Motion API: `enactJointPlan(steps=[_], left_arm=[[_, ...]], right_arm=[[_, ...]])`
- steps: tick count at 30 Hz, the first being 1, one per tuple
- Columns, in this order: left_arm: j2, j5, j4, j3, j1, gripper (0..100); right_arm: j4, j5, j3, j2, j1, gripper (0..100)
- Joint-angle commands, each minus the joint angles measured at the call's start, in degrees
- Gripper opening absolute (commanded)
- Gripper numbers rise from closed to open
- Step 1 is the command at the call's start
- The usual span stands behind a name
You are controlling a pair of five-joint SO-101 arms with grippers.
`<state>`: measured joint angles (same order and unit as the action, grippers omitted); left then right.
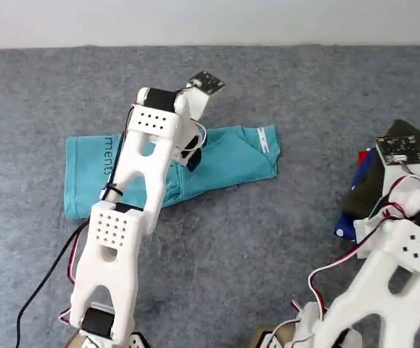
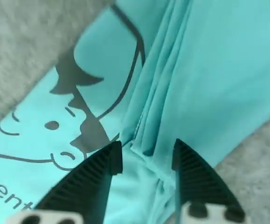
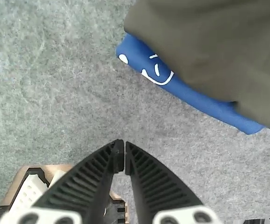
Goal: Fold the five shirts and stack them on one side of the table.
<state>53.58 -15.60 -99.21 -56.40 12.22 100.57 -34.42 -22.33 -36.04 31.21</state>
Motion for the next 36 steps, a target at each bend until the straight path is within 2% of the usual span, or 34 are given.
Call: enactJointPlan(steps=[1,9,17,22,27,31,34,36], left_arm=[[-4.57,0.97,-1.41,-2.42,1.93,18],[-11.25,0.97,1.58,-0.31,8.09,18],[-3.52,0.97,13.01,-0.4,14.95,17],[1.76,0.97,14.68,-0.4,19.25,17],[2.9,0.97,12.04,-1.71,20.92,17],[0.35,1.05,5.19,-8.31,19.96,17],[-1.14,3.6,-0.97,-14.99,18.9,17],[-2.46,5.98,-1.49,-16.66,16.97,17]], right_arm=[[1.45,-0.09,0.0,-1.54,0.4,2.0],[1.45,-0.09,0.0,-1.54,0.4,2.0],[1.36,-0.09,0.0,-1.54,0.31,2.0],[1.71,-0.09,0.0,-1.54,0.57,2.0],[1.8,-0.18,0.0,-1.54,0.57,2.0],[1.8,-0.26,0.0,-1.54,0.57,2.0],[1.63,-0.26,0.0,-1.54,0.57,2.0],[1.63,-0.18,0.0,-1.54,0.4,2.0]])
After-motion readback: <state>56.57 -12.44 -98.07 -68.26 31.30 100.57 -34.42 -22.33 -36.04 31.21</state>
